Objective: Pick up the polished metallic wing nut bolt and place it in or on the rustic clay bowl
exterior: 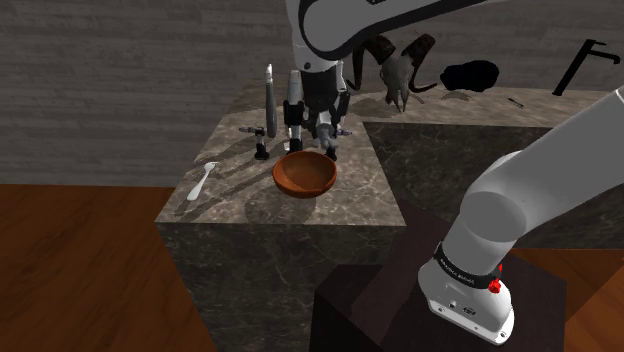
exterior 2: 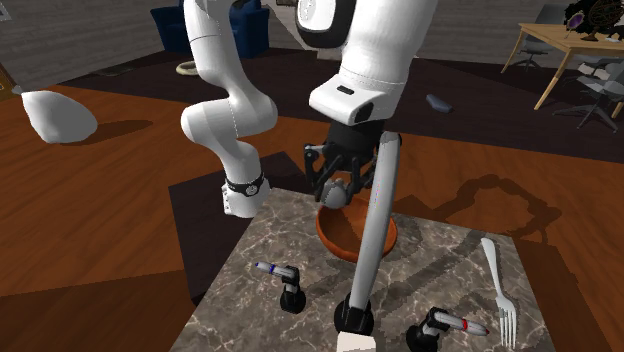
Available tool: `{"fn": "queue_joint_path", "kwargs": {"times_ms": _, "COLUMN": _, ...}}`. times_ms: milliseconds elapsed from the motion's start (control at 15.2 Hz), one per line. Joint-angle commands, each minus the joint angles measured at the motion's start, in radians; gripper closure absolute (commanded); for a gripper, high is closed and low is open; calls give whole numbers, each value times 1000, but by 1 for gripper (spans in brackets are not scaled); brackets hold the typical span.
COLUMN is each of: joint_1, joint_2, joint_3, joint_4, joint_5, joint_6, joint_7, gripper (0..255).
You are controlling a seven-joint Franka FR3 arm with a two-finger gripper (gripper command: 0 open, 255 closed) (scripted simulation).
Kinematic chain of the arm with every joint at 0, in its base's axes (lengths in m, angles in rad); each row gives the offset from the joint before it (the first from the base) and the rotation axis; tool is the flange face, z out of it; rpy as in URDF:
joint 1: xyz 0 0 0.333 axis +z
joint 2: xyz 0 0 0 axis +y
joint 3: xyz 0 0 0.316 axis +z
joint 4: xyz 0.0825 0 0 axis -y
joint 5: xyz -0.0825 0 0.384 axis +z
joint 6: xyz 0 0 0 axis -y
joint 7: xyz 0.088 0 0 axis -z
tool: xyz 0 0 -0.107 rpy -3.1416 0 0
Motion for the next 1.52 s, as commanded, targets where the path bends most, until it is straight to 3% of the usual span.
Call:
{"fn": "queue_joint_path", "kwargs": {"times_ms": 0, "joint_1": 9, "joint_2": 41, "joint_3": 15, "joint_4": -30, "joint_5": 9, "joint_6": 89, "joint_7": 8, "gripper": 255}}
{"fn": "queue_joint_path", "kwargs": {"times_ms": 462, "joint_1": -3, "joint_2": 69, "joint_3": 35, "joint_4": -97, "joint_5": 5, "joint_6": 183, "joint_7": 24, "gripper": 255}}
{"fn": "queue_joint_path", "kwargs": {"times_ms": 924, "joint_1": 9, "joint_2": 71, "joint_3": 24, "joint_4": -97, "joint_5": 0, "joint_6": 183, "joint_7": 28, "gripper": 255}}
{"fn": "queue_joint_path", "kwargs": {"times_ms": 990, "joint_1": 24, "joint_2": 21, "joint_3": 19, "joint_4": -110, "joint_5": 17, "joint_6": 149, "joint_7": 21, "gripper": 0}}
{"fn": "queue_joint_path", "kwargs": {"times_ms": 1254, "joint_1": 29, "joint_2": -18, "joint_3": 7, "joint_4": -153, "joint_5": 25, "joint_6": 155, "joint_7": 8, "gripper": 0}}
{"fn": "queue_joint_path", "kwargs": {"times_ms": 1320, "joint_1": 10, "joint_2": 71, "joint_3": 23, "joint_4": -97, "joint_5": 0, "joint_6": 183, "joint_7": 28, "gripper": 0}}
{"fn": "queue_joint_path", "kwargs": {"times_ms": 1452, "joint_1": 11, "joint_2": 53, "joint_3": 25, "joint_4": -43, "joint_5": 9, "joint_6": 112, "joint_7": 22, "gripper": 0}}
